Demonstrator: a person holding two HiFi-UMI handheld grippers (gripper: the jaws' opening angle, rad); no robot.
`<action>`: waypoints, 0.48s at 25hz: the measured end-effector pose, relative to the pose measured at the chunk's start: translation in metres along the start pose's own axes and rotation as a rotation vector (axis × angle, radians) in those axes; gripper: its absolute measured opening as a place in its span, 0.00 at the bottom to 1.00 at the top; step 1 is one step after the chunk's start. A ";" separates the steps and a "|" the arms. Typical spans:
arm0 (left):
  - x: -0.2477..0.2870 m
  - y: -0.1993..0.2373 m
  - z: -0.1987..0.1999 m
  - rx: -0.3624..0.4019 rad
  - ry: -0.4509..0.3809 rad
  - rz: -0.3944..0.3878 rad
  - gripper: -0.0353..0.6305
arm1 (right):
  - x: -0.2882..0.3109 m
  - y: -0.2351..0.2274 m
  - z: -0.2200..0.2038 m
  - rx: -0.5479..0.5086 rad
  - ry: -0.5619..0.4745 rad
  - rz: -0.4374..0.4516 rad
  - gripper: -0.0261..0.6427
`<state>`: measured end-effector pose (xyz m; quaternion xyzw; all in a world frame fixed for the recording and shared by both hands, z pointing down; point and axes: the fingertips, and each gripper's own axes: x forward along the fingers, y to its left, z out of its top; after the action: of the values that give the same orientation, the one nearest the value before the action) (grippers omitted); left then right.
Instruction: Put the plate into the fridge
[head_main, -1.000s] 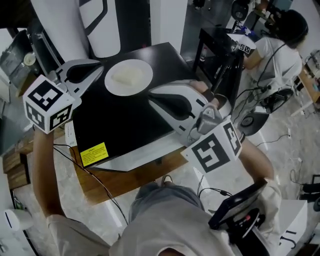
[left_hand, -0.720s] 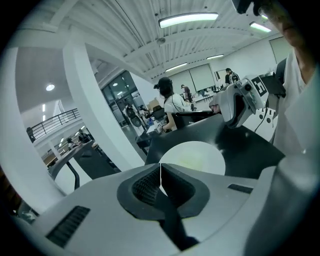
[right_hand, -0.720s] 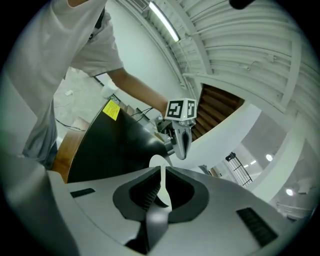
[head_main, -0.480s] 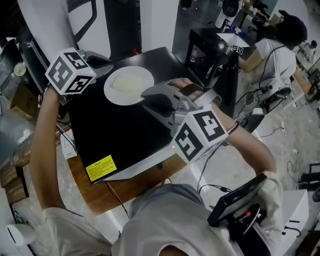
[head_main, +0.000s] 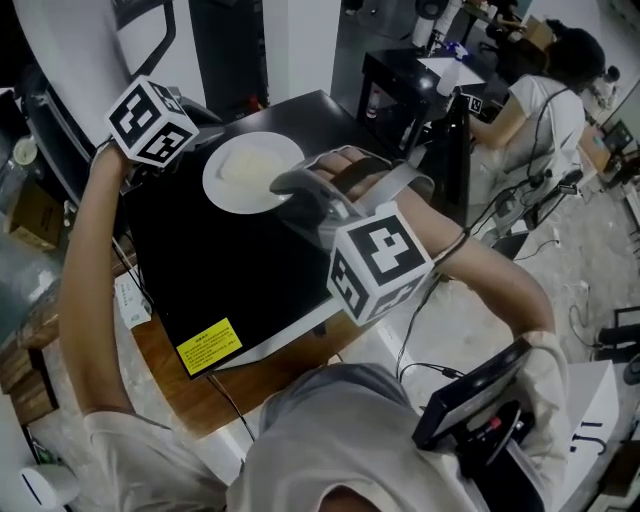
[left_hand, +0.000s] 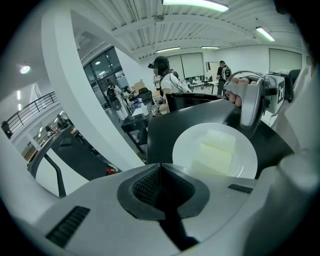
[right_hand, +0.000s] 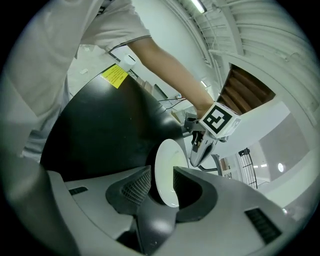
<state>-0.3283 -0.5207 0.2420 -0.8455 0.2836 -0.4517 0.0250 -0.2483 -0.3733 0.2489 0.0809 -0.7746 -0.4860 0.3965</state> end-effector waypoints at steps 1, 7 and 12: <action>0.002 0.002 -0.001 -0.002 0.008 -0.007 0.08 | 0.001 0.000 0.000 -0.005 0.009 0.010 0.25; 0.007 0.000 -0.013 0.021 0.058 -0.046 0.08 | 0.010 -0.001 0.003 -0.107 0.093 0.027 0.25; 0.016 -0.002 -0.017 0.054 0.088 -0.064 0.08 | 0.017 -0.002 0.005 -0.162 0.120 0.004 0.25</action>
<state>-0.3335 -0.5235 0.2643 -0.8325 0.2451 -0.4964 0.0210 -0.2641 -0.3794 0.2548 0.0760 -0.7077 -0.5405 0.4486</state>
